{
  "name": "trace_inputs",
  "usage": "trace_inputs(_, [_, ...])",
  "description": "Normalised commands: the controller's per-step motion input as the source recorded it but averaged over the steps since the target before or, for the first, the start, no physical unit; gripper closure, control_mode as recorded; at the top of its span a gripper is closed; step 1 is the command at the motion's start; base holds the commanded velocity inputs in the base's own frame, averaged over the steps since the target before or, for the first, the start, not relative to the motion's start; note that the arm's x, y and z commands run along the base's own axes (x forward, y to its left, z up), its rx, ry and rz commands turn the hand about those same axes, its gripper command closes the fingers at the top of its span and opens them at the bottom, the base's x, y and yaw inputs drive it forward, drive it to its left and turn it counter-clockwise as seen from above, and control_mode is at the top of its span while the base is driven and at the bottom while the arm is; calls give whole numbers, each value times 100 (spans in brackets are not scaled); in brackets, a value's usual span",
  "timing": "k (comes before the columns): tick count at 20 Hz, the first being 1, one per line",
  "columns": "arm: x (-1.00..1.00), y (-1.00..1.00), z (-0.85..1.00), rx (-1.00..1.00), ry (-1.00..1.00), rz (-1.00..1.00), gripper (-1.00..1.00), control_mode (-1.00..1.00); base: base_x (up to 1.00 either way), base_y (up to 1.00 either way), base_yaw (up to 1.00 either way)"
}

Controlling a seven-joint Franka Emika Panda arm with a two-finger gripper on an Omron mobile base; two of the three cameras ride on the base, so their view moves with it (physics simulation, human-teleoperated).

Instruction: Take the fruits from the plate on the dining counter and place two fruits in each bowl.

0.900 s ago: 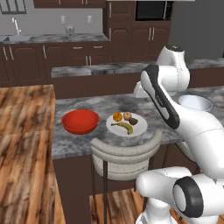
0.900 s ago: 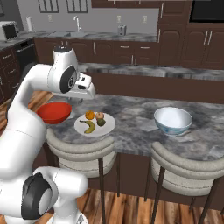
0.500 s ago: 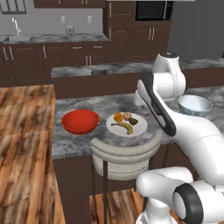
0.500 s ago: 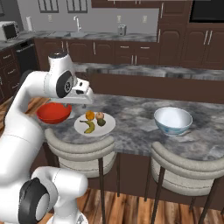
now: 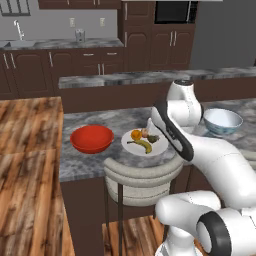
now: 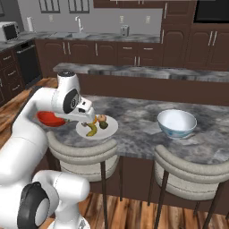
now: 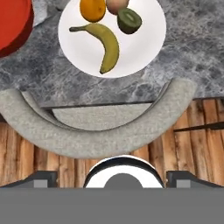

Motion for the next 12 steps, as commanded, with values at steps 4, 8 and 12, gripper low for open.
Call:
trace_inputs(4, [24,4,-49,2,13,-15,-100,-100,0,0,0])
trace_inputs(8, [36,0,-49,0,15,-1,-100,-100,0,0,0])
trace_inputs(12, [46,0,-36,0,5,0,-100,-100,0,0,0])
